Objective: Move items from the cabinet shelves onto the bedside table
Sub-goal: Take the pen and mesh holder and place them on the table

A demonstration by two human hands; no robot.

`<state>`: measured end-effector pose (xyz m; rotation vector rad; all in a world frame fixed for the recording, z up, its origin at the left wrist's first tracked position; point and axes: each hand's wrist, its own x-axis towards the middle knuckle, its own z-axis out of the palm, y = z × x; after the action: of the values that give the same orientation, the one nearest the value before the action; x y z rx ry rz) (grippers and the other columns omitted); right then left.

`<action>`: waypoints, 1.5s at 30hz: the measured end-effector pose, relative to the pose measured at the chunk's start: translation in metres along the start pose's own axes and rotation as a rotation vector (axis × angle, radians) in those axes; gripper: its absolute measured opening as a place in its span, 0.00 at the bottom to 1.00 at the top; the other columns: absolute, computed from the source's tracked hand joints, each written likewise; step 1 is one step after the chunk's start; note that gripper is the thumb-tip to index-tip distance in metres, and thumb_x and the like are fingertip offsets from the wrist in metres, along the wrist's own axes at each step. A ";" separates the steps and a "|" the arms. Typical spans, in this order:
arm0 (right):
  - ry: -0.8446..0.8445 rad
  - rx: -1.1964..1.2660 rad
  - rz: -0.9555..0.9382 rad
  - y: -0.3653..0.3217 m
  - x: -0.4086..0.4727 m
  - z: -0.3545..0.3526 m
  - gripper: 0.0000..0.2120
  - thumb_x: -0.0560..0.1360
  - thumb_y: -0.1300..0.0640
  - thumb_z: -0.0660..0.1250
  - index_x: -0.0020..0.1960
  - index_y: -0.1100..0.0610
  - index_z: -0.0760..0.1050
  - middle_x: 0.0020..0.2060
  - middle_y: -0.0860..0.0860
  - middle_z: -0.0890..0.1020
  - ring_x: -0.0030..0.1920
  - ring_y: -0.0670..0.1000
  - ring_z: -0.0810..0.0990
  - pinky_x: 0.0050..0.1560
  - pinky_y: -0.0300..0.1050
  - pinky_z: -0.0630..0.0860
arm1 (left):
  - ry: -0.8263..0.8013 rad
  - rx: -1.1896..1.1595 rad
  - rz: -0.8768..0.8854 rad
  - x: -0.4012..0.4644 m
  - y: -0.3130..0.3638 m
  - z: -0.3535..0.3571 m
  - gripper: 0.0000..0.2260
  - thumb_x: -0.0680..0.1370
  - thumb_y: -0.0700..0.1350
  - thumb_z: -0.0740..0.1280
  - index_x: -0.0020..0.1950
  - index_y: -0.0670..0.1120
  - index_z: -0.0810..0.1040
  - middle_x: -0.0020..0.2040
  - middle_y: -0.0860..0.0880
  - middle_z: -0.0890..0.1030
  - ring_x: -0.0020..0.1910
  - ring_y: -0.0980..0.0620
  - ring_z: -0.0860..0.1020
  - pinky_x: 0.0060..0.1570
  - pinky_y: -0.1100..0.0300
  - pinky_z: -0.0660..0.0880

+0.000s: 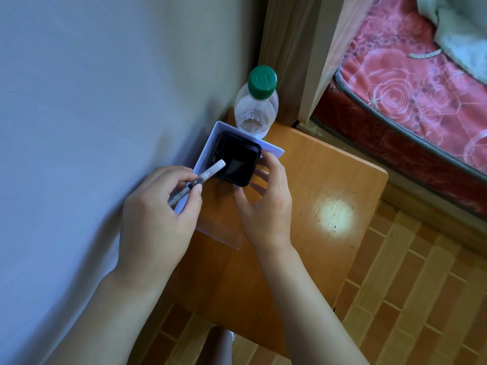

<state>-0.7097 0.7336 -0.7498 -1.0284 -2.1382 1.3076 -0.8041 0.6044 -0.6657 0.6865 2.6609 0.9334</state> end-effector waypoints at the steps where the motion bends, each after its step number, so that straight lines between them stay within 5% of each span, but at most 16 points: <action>1: 0.001 -0.004 -0.002 0.000 0.000 0.000 0.32 0.75 0.63 0.77 0.76 0.59 0.69 0.67 0.52 0.77 0.66 0.46 0.79 0.60 0.41 0.82 | 0.000 0.001 0.003 0.000 0.000 0.000 0.05 0.80 0.41 0.72 0.55 0.45 0.85 0.51 0.52 0.84 0.49 0.55 0.81 0.48 0.79 0.70; 11: 0.003 -0.042 -0.013 -0.001 0.002 0.002 0.34 0.74 0.62 0.78 0.76 0.59 0.68 0.67 0.52 0.77 0.66 0.48 0.79 0.60 0.46 0.82 | 0.003 -0.008 0.000 -0.001 -0.001 0.000 0.05 0.80 0.42 0.72 0.55 0.46 0.85 0.52 0.52 0.84 0.50 0.54 0.82 0.48 0.78 0.71; 15: -0.016 -0.067 -0.036 -0.007 0.000 -0.012 0.36 0.73 0.62 0.79 0.77 0.58 0.67 0.67 0.52 0.76 0.64 0.47 0.79 0.61 0.38 0.80 | 0.019 -0.012 0.015 0.000 0.000 -0.003 0.05 0.80 0.41 0.71 0.55 0.45 0.84 0.52 0.51 0.84 0.50 0.53 0.81 0.49 0.77 0.71; 24: -0.099 0.059 -0.093 -0.041 0.003 -0.050 0.19 0.78 0.66 0.74 0.68 0.60 0.78 0.56 0.51 0.81 0.55 0.49 0.83 0.54 0.43 0.83 | 0.011 -0.007 0.174 0.001 0.013 -0.009 0.04 0.80 0.38 0.71 0.54 0.42 0.84 0.52 0.49 0.83 0.50 0.52 0.81 0.52 0.72 0.72; 33: -0.200 0.282 0.010 -0.041 0.017 -0.051 0.15 0.78 0.64 0.75 0.65 0.58 0.82 0.53 0.49 0.86 0.54 0.50 0.86 0.54 0.50 0.84 | -0.006 0.010 0.220 0.011 0.013 0.003 0.04 0.80 0.38 0.74 0.54 0.43 0.85 0.51 0.50 0.83 0.49 0.52 0.80 0.53 0.68 0.73; 38: -0.144 0.294 0.030 -0.037 0.019 -0.053 0.09 0.79 0.63 0.75 0.59 0.59 0.85 0.48 0.49 0.87 0.51 0.50 0.87 0.53 0.48 0.84 | -0.006 0.004 0.255 0.010 0.013 0.007 0.05 0.79 0.38 0.74 0.54 0.43 0.85 0.51 0.50 0.83 0.50 0.50 0.81 0.53 0.58 0.77; 45: -0.074 0.269 -0.012 -0.039 0.018 -0.066 0.06 0.79 0.64 0.74 0.57 0.60 0.85 0.47 0.51 0.87 0.49 0.51 0.86 0.49 0.41 0.80 | 0.001 0.008 0.243 0.013 0.014 0.005 0.06 0.78 0.39 0.75 0.55 0.43 0.85 0.52 0.50 0.83 0.51 0.50 0.82 0.54 0.61 0.77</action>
<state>-0.6907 0.7739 -0.6856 -0.8676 -1.9476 1.5975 -0.8086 0.6229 -0.6612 1.0288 2.6243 0.9811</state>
